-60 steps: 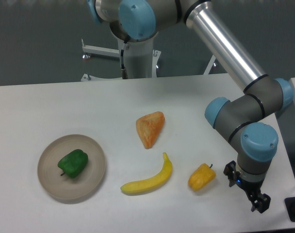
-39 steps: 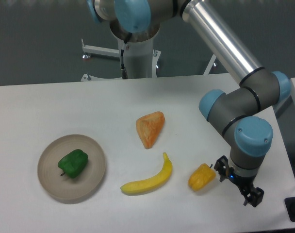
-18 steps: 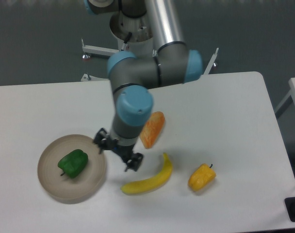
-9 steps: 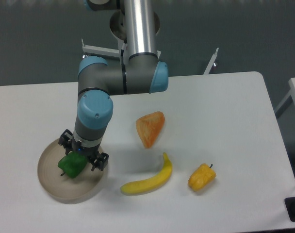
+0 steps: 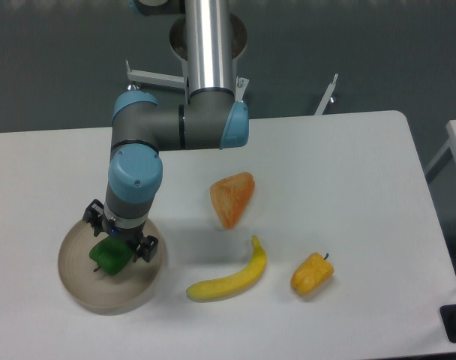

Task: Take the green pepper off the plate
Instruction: 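Lower the open gripper around the green pepper on the plate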

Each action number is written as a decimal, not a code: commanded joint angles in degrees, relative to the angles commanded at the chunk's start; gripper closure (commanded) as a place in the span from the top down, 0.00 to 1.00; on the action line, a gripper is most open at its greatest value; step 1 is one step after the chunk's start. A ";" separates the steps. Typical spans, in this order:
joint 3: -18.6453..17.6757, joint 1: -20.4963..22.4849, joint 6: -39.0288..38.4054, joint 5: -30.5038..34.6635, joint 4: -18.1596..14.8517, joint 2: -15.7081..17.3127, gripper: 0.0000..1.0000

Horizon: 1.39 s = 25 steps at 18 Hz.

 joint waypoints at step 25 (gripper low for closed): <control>-3.96 -1.41 -3.78 0.44 5.36 -0.70 1.00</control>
